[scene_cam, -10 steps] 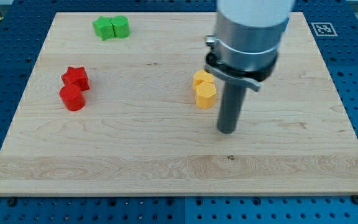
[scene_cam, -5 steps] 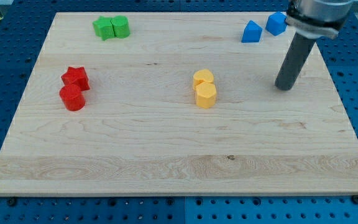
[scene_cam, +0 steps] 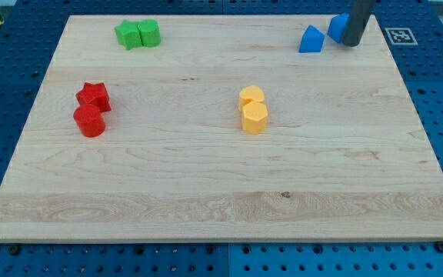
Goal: Move the blue triangle right to the yellow blocks
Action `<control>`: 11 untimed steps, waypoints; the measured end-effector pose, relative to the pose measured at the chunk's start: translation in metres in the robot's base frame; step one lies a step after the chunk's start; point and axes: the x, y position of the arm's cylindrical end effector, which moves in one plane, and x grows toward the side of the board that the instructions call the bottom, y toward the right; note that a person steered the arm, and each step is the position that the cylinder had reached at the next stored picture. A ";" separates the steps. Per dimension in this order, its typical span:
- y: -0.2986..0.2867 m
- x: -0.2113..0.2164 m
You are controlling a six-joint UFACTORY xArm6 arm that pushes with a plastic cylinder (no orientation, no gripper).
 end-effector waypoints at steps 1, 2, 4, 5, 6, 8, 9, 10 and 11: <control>-0.031 -0.007; -0.046 -0.015; -0.072 0.016; -0.087 0.028; -0.113 0.012; -0.151 0.006; -0.136 0.026; -0.126 0.025; -0.101 0.021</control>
